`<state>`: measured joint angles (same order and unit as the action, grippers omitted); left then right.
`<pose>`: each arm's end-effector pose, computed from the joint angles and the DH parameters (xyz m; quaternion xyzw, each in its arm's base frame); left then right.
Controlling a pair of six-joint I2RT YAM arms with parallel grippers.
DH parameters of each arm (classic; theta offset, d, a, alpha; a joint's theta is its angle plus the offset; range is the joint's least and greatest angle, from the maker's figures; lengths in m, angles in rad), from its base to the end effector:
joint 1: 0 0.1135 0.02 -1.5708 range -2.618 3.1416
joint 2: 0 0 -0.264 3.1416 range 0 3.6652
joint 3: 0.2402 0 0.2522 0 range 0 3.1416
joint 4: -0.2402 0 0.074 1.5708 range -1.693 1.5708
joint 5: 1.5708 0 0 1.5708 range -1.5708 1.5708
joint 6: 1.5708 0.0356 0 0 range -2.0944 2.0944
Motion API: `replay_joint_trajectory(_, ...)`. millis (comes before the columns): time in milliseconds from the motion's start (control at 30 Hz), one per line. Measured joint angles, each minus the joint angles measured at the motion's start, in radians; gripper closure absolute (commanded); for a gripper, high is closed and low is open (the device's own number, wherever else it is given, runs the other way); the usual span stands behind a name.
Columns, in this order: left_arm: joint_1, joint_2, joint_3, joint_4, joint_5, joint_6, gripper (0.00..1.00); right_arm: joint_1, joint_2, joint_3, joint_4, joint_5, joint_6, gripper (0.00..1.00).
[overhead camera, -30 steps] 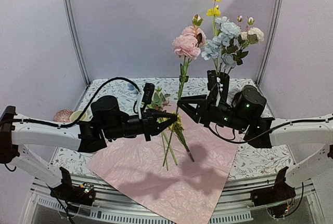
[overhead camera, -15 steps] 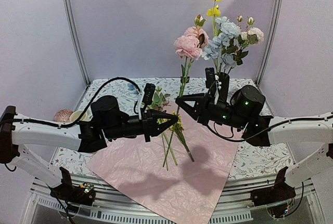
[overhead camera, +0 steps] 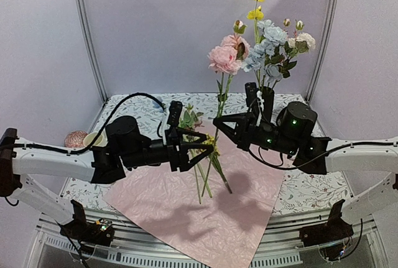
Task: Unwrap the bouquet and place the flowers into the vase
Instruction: Pass from the left arm to the right, then place the fake flower in the vase.
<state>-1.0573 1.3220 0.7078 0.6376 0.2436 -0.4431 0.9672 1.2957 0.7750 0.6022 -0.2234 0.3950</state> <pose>0.1390 -0.2640 0.2798 0.2925 0.6349 -0.5462 0.4615 0.1632 0.2506 0.3066 -0.2687 0.6230 0.5188 0.5201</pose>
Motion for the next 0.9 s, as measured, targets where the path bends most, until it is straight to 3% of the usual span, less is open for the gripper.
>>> replay_joint_trajectory(33, 0.000, -0.007, -0.004, -0.003, -0.009, 0.006, 0.04, -0.002, -0.013, 0.000, -0.023, 0.016, -0.014, 0.97)
replay_joint_trajectory(67, 0.000, -0.015, -0.006, -0.010, -0.014, 0.005, 0.02, -0.005, -0.029, 0.000, -0.047, 0.036, -0.028, 0.97)
replay_joint_trajectory(533, 0.005, -0.117, -0.046, -0.104, -0.159, 0.013, 0.02, -0.114, -0.248, 0.025, -0.298, 0.420, -0.295, 0.97)
replay_joint_trajectory(900, 0.013, -0.124, -0.060, -0.139, -0.182, 0.013, 0.02, -0.277, -0.203, 0.246, -0.383, 0.514, -0.467, 0.98)
